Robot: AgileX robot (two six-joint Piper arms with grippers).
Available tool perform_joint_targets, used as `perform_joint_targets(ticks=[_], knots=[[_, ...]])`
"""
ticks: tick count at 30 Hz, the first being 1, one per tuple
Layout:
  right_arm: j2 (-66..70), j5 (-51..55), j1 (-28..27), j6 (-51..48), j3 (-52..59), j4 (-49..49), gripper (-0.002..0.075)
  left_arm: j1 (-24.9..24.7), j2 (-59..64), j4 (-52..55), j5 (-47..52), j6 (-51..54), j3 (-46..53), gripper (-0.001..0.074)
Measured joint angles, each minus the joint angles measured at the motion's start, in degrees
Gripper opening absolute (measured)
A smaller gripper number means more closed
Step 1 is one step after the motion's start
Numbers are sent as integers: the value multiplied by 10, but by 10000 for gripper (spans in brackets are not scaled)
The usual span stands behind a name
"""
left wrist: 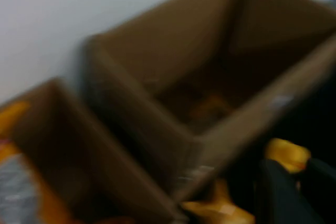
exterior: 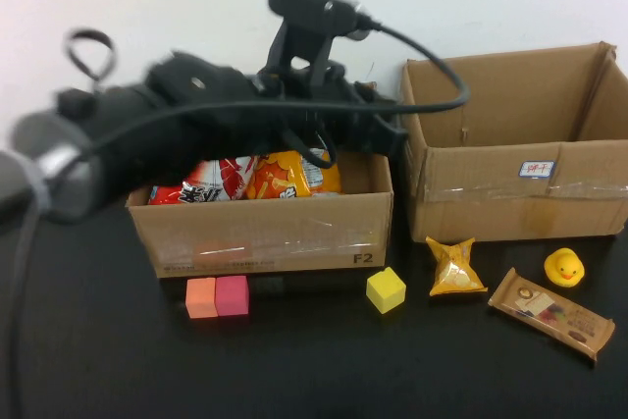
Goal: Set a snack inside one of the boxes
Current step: Place the potato chip in the potato chip box, then pick up the biscuit
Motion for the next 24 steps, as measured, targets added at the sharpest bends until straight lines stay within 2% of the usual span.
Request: perform_joint_targets(ticks=[1, 3, 8, 16, 20, 24], knots=[[0, 0, 4, -16, 0, 1, -1, 0, -14, 0, 36, -1, 0, 73], [0, 0, 14, -44, 0, 1, -1, 0, -40, 1, 99, -6, 0, 34], [0, 0, 60, -113, 0, 1, -1, -1, -101, 75, 214, -102, 0, 5], [6, 2, 84, -134, 0, 2, -1, -2, -174, 442, 445, -392, 0, 0], [39, -3, 84, -134, 0, -12, 0, -2, -209, 608, 462, -528, 37, 0], [85, -5, 84, -134, -13, -16, 41, -2, -288, 674, 431, -603, 128, 0]])
